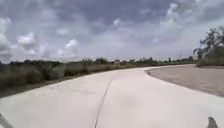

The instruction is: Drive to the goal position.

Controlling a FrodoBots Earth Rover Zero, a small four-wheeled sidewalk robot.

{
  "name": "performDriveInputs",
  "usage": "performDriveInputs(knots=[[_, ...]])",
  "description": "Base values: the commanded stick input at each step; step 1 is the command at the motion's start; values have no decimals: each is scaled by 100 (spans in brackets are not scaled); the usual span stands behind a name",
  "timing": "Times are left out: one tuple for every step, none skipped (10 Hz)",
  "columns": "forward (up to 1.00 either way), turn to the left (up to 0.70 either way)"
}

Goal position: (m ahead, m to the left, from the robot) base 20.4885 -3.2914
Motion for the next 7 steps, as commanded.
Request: performDriveInputs(knots=[[70,0],[70,0],[70,0],[70,0],[70,0],[70,0],[70,0]])
